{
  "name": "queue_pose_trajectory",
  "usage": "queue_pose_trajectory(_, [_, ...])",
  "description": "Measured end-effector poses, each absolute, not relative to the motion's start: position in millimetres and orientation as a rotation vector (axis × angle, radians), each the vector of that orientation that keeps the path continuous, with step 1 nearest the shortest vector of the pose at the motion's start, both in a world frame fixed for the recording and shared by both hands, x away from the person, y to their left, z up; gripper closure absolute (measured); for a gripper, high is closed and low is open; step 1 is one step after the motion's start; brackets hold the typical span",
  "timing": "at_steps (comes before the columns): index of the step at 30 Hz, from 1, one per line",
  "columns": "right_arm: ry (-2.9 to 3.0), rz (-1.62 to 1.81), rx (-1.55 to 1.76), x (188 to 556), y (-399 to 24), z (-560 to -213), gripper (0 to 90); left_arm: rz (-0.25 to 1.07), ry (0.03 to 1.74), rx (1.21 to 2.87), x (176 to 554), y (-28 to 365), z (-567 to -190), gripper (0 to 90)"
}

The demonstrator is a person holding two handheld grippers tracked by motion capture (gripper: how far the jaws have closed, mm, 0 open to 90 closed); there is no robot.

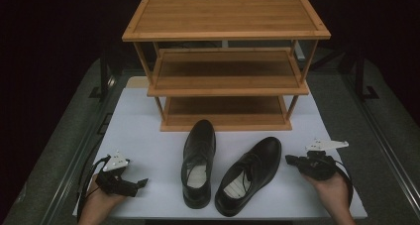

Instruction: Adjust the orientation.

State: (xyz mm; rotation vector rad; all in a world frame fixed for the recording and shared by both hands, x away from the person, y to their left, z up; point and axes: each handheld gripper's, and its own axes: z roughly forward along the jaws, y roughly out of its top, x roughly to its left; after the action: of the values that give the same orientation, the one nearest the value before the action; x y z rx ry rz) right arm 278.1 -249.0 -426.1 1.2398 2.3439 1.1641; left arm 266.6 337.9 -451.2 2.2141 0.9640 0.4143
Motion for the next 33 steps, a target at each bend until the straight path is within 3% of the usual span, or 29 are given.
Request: queue_pose_trajectory(33, [2.397, 1.16, 1.186, 323, -212, -426, 89.8, 0.414, 0.968, 2.21, 267, 338, -451, 0.6])
